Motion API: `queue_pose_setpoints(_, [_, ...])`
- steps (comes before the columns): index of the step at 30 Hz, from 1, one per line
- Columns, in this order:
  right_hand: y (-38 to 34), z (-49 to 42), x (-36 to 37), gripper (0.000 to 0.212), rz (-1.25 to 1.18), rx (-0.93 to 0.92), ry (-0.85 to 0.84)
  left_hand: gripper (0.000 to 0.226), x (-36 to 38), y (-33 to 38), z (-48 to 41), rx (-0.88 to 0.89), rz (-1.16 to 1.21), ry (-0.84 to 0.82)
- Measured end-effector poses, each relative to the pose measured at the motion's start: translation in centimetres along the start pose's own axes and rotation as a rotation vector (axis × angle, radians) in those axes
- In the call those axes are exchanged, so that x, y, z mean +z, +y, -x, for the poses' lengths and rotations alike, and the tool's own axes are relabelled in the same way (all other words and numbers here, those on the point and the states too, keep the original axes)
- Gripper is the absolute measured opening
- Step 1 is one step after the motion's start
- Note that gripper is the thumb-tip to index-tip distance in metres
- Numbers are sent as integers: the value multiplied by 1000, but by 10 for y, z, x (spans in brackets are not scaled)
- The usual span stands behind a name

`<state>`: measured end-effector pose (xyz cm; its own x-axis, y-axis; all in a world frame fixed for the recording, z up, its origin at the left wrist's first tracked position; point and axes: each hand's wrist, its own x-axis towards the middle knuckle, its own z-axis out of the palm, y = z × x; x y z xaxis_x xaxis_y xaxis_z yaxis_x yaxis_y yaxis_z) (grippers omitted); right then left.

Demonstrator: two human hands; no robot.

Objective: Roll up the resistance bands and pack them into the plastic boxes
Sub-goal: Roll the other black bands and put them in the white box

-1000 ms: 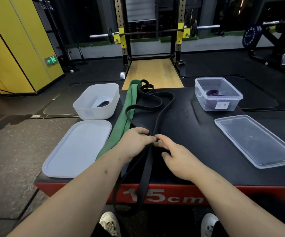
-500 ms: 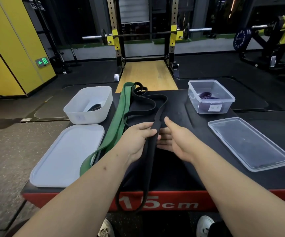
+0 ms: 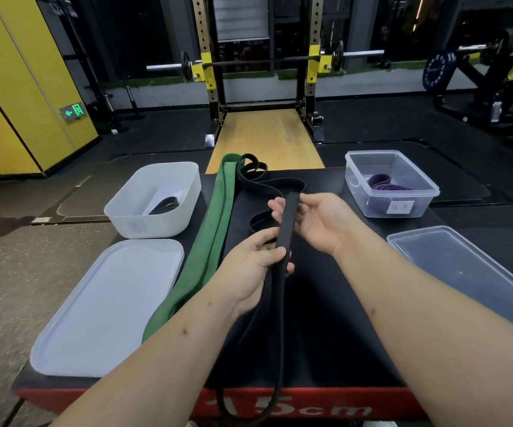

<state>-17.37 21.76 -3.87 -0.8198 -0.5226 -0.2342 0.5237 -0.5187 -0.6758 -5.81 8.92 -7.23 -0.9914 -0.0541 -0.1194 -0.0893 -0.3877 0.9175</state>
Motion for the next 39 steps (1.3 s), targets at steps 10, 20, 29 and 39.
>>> queue_pose_setpoints(10, [-75, -92, 40, 53, 385, -368, 140, 24, 9, 12, -38, 79, -27, 46])
queue_pose_setpoints(20, [-64, -152, -2, 42, 764, -264, 312, 11, 13, 3, -64, -14, -136, 127])
queue_pose_setpoints(29, [-30, -112, -44, 61, 1052, -70, 401, 13, 9, 8, -54, -81, -4, 200])
queue_pose_setpoints(39, [-7, 33, -24, 36, 865, 62, 224, 42, 35, 21, -39, -87, 203, 220])
